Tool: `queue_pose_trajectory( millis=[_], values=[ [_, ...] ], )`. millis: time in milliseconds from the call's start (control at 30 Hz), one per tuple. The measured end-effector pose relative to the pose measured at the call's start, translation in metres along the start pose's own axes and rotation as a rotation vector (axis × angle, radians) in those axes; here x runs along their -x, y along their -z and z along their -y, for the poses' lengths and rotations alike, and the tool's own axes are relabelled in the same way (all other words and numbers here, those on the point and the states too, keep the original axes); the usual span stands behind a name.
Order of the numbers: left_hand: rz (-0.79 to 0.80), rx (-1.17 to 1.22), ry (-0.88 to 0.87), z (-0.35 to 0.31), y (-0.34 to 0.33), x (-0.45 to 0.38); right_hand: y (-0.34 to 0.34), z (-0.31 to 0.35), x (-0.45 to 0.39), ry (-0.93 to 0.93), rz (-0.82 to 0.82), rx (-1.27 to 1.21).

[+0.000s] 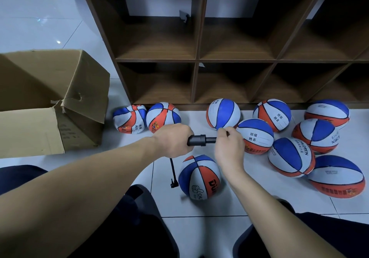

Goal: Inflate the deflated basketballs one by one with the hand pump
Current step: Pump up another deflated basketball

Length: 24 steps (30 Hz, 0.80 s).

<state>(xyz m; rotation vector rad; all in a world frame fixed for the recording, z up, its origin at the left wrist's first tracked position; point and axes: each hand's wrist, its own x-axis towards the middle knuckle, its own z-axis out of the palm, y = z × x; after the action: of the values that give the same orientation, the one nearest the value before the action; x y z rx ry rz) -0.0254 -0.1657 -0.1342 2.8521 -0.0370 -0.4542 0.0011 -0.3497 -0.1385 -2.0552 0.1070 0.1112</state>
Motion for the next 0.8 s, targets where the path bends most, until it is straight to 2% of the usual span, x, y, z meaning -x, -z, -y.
queue_pose_trajectory(
  millis=[300, 600, 800],
  values=[
    [0.008, -0.067, -0.067, -0.011, 0.001, -0.001, -0.014, -0.007, 0.01, -0.032, 0.067, 0.007],
    [-0.008, -0.031, -0.052, 0.003, 0.0, -0.001, 0.008, -0.009, -0.01, 0.057, 0.205, 0.059],
    [0.029, 0.008, 0.038, 0.034, 0.001, 0.003, 0.041, -0.022, -0.043, -0.062, 0.092, -0.005]
  ],
)
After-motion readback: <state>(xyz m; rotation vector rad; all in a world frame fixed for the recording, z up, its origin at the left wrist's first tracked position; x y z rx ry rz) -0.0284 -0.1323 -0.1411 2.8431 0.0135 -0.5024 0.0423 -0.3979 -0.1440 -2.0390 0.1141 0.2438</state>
